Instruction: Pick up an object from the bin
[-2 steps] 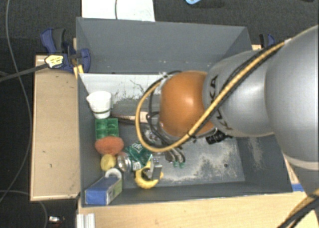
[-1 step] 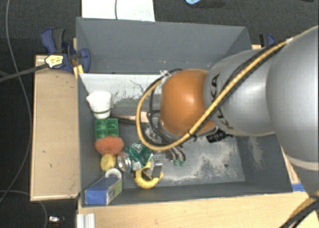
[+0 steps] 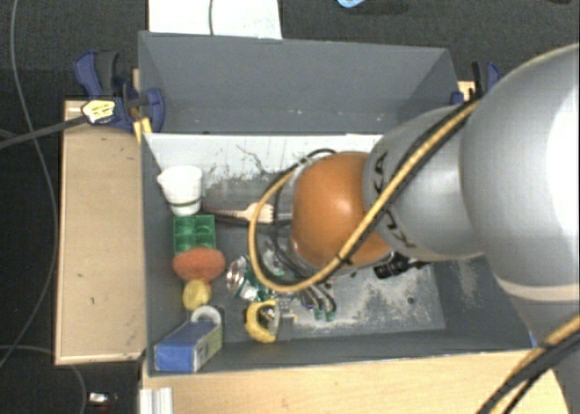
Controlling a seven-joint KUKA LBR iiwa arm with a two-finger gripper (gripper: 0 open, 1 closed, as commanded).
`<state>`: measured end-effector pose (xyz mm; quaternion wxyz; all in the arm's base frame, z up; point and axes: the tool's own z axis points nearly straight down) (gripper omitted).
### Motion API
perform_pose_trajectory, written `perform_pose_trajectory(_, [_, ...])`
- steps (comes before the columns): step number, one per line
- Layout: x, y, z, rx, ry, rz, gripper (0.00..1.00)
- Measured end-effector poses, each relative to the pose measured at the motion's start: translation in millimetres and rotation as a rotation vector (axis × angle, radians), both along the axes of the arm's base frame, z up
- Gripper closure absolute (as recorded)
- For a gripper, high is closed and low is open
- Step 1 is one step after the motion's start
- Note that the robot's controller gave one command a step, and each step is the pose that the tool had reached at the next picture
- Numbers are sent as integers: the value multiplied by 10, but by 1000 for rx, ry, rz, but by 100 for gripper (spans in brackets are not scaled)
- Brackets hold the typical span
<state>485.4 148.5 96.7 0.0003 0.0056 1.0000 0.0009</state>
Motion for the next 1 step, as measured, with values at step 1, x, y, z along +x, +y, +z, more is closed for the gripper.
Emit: perform_pose_trajectory(1, [180,-85,-79,7,-20,-9,100])
